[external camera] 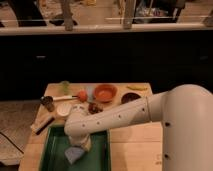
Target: Wipe tray with sponge
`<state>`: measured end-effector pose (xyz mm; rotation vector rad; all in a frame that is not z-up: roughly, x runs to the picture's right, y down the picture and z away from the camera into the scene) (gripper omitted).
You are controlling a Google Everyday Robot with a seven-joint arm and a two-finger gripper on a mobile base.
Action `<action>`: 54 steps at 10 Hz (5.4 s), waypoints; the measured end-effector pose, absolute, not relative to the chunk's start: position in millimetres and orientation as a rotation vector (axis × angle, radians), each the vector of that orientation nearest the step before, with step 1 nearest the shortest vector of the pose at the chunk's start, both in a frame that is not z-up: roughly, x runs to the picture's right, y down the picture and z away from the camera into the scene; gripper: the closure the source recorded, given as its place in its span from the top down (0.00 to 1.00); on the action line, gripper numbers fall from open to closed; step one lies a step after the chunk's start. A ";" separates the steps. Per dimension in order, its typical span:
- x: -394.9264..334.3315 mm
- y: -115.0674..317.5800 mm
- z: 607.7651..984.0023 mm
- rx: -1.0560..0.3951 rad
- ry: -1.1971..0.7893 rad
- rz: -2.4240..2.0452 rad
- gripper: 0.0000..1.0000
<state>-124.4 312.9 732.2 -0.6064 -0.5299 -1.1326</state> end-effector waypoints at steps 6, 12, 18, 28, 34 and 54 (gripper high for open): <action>-51.2 305.6 731.5 -0.607 -0.451 -1.030 0.02; -114.0 264.1 759.6 -0.574 -0.510 -1.170 0.02; -88.4 328.8 718.2 -0.635 -0.536 -1.167 0.02; -93.1 265.3 756.1 -0.503 -0.498 -1.171 0.02; -106.0 315.9 717.8 -0.523 -0.578 -1.275 0.02; -48.9 277.9 760.8 -0.562 -0.488 -1.154 0.02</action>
